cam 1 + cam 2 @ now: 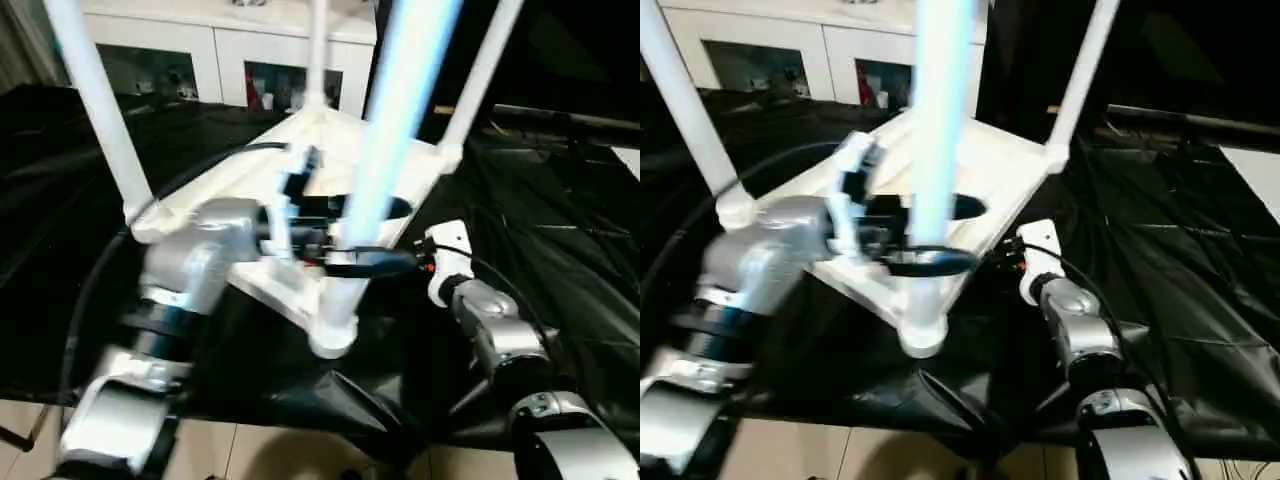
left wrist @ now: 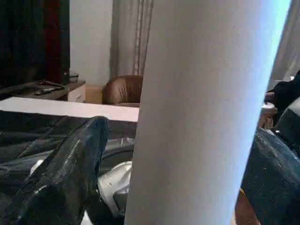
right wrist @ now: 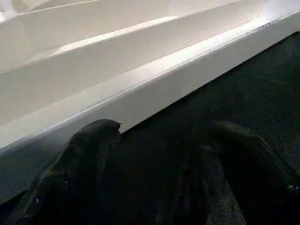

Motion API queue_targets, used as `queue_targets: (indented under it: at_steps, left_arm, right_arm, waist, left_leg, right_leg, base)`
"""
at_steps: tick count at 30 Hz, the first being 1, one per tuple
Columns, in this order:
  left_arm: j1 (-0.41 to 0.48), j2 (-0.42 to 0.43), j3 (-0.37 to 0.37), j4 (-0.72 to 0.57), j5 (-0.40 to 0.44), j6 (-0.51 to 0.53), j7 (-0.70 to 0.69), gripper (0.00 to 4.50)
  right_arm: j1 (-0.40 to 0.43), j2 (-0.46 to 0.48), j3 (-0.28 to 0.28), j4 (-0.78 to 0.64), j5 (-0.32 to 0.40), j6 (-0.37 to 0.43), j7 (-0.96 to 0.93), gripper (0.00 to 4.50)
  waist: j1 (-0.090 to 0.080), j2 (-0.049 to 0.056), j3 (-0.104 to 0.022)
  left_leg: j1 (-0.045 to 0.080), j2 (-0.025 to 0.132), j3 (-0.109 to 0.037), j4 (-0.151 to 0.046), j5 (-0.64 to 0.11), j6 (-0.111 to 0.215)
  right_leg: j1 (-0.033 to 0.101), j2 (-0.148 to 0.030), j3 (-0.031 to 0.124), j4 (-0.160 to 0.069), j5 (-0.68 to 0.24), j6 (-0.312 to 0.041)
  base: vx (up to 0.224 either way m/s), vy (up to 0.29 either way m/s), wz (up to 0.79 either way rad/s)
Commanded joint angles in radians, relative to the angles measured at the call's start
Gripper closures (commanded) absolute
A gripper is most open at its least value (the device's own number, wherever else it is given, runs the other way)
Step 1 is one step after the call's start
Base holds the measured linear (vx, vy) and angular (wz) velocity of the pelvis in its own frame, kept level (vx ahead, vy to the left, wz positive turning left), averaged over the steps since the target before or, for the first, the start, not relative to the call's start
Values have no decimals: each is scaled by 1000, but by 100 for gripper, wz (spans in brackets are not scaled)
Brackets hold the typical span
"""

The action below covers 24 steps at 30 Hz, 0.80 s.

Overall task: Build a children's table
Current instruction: Rotate table base

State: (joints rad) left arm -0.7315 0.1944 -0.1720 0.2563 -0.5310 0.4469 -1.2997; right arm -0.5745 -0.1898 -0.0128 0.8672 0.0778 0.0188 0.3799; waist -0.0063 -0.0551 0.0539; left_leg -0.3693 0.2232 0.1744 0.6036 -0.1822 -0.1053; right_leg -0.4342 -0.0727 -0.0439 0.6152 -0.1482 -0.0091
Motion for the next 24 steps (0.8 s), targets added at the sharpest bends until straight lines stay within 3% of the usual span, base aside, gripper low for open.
queue_targets:
  at_steps: [1, 10, 13, 19, 24]
  left_arm:
    - [-38, -51, -47, 16, 21, -34, 18, 8]
    - [-74, -147, -72, 107, 89, -142, 62, 8]
    - [-76, -153, -72, 122, 105, -156, 76, 8]
    - [-102, -166, -49, 205, 158, -229, 137, 8]
    - [-139, -176, -36, 318, 256, -364, 271, 8]
  right_arm:
    - [-4, 24, 35, -21, 2, -12, 57, 73]
    - [23, 33, 82, -71, 8, 0, 199, 73]
    - [27, 12, 108, -75, -22, -24, 218, 73]
    - [4, -21, 77, -45, -41, -46, 192, 73]
    - [-13, -59, 58, -26, -63, -61, 150, 73]
  waist:
    - [9, 4, -75]
    - [-1, 2, -78]
    - [0, 3, -76]
    - [3, 3, -75]
    - [8, 1, -73]
  left_leg:
    - [-1, -15, 17, -60, -200, 34]
    - [-11, -16, 12, -59, -196, 64]
    - [-9, -14, 11, -59, -203, 61]
    - [-2, -13, 12, -59, -221, 62]
    - [0, -13, 11, -60, -239, 64]
  right_leg:
    - [72, -28, 24, -74, -254, -192]
    - [83, -28, 21, -77, -240, -206]
    - [82, -31, 21, -79, -261, -210]
    - [76, -27, 22, -83, -271, -220]
    - [76, -27, 20, -87, -296, -203]
  base:
    - [0, 0, 0]
    - [0, 0, 0]
    - [0, 0, 0]
    - [0, 0, 0]
    - [0, 0, 0]
